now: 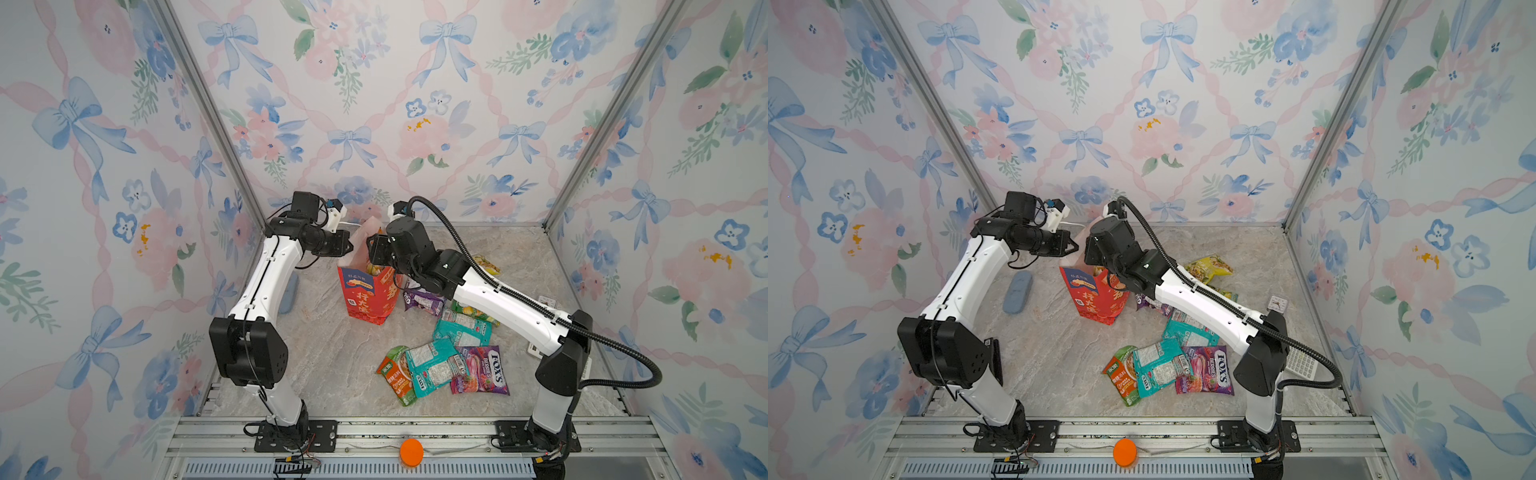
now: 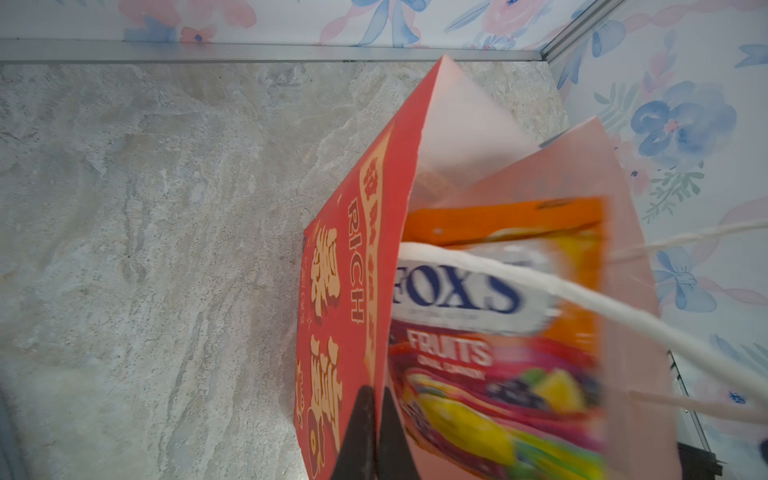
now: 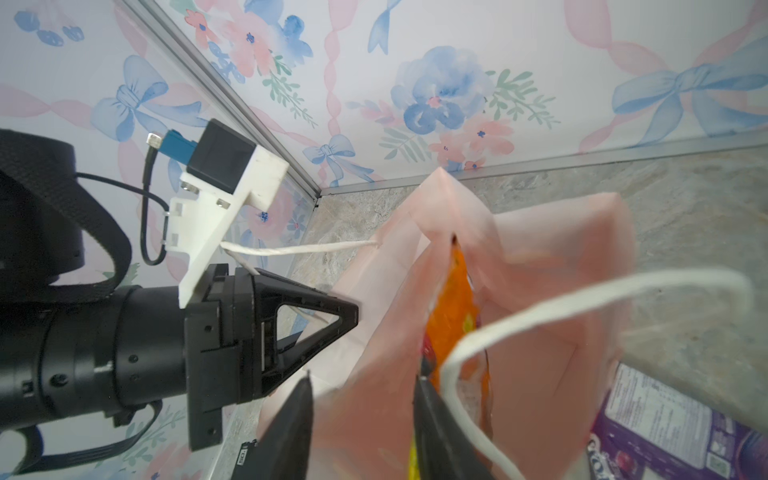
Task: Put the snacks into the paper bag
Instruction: 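Lower the orange packet into the bag and open the right gripper, then move the right gripper back to the teal and purple candy packets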
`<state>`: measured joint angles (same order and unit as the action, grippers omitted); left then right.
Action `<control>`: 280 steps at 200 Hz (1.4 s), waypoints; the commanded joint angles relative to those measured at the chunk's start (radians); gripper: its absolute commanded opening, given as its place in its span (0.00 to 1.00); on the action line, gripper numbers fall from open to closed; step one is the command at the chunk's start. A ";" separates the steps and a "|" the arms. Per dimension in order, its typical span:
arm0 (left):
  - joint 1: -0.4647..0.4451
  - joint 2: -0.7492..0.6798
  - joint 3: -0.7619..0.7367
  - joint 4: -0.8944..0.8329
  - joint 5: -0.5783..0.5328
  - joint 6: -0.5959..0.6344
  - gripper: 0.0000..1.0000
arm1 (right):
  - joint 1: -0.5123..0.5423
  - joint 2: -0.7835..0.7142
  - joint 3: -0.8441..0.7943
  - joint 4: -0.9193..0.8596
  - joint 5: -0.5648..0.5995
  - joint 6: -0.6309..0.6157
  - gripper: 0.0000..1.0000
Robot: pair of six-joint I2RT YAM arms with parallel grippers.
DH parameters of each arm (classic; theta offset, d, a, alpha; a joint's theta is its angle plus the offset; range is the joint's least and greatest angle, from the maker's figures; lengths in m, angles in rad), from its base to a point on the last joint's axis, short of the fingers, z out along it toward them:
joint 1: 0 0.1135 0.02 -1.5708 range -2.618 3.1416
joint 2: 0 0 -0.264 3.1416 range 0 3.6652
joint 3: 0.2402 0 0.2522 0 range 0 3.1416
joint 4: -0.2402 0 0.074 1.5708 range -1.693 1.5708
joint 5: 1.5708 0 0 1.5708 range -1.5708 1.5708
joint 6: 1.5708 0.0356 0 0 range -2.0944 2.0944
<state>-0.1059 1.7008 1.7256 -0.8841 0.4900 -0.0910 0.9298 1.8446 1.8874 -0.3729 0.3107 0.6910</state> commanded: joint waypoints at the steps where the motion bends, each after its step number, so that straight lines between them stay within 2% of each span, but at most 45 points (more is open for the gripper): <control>1: 0.007 -0.029 -0.019 0.001 0.021 -0.006 0.00 | -0.008 -0.066 -0.036 0.035 0.022 -0.025 0.67; 19: 0.008 -0.026 -0.020 0.003 0.024 -0.006 0.00 | -0.009 -0.099 -0.054 0.034 0.030 -0.049 0.83; 44: 0.009 -0.025 -0.021 0.003 0.025 -0.006 0.00 | -0.011 -0.148 -0.090 0.035 0.028 -0.099 0.93; 79: 0.011 -0.022 -0.026 0.008 0.028 -0.005 0.00 | -0.011 -0.260 -0.187 -0.013 0.074 -0.131 1.00; 93: 0.011 -0.019 -0.026 0.008 0.033 -0.004 0.00 | -0.011 -0.319 -0.264 -0.030 0.105 -0.133 0.97; 130: 0.014 -0.014 -0.012 0.010 0.064 -0.005 0.00 | -0.014 -0.483 -0.480 -0.115 0.167 -0.072 0.97; 187: 0.018 -0.019 -0.024 0.013 0.036 -0.004 0.00 | 0.020 -0.656 -0.782 -0.285 0.184 0.263 0.98; 239: 0.019 -0.016 -0.030 0.012 0.027 -0.006 0.00 | 0.146 -0.699 -0.963 -0.370 0.071 0.512 1.00; 280: 0.019 -0.017 -0.031 0.013 0.022 -0.006 0.00 | 0.275 -0.706 -1.050 -0.384 0.028 0.680 0.99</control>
<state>-0.0956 1.7004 1.7142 -0.8688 0.5209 -0.0910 1.1446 1.1576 0.8810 -0.7147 0.3786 1.2213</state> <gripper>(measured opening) 0.048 0.995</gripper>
